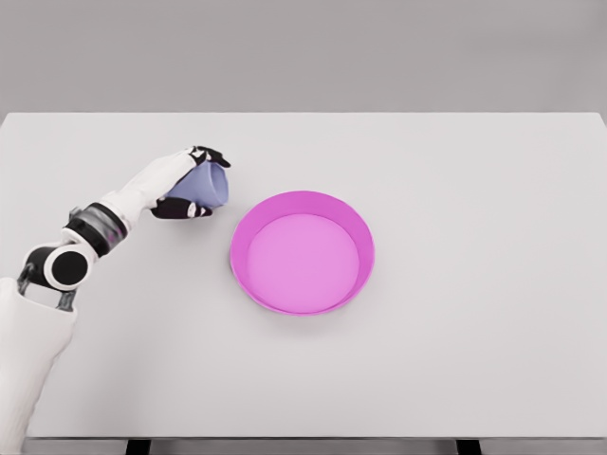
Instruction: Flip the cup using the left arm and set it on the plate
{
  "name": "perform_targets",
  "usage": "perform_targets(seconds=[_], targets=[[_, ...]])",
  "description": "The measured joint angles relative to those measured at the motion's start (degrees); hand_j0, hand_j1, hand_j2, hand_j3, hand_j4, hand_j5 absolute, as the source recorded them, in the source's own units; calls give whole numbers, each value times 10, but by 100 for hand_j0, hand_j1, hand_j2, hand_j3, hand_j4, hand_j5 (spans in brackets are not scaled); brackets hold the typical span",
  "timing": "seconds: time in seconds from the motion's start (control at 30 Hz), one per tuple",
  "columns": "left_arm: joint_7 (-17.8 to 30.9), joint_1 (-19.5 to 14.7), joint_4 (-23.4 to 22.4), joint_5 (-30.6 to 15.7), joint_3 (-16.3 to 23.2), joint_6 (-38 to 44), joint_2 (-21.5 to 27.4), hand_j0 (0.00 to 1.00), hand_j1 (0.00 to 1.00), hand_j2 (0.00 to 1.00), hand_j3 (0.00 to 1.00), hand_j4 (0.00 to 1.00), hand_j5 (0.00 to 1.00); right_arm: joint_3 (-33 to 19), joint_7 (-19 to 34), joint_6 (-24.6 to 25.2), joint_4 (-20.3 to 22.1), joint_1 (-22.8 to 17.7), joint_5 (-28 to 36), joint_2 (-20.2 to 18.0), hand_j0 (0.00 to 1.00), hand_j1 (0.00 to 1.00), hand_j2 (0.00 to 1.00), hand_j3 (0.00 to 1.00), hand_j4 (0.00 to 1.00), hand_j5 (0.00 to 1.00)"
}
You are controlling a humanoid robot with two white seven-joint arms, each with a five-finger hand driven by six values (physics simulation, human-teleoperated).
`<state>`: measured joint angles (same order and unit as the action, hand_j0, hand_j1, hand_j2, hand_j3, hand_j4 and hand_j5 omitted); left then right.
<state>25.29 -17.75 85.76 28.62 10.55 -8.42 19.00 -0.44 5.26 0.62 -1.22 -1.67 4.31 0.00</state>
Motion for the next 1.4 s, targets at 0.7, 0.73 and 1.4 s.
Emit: perform_targets(seconds=[0.7, 0.73, 1.4], targets=[[97, 11, 0, -256, -66, -207, -2, 70, 70, 70, 70, 70, 70, 0, 0, 0, 0, 0, 0, 0, 100, 100, 100, 100, 100, 100], [97, 12, 0, -269, -63, -216, -3, 70, 70, 70, 70, 70, 70, 0, 0, 0, 0, 0, 0, 0, 100, 100, 100, 100, 100, 100], [98, 33, 1, -393, 69, -267, -4, 68, 68, 68, 68, 68, 68, 0, 0, 0, 0, 1, 0, 0, 100, 100, 100, 100, 100, 100]])
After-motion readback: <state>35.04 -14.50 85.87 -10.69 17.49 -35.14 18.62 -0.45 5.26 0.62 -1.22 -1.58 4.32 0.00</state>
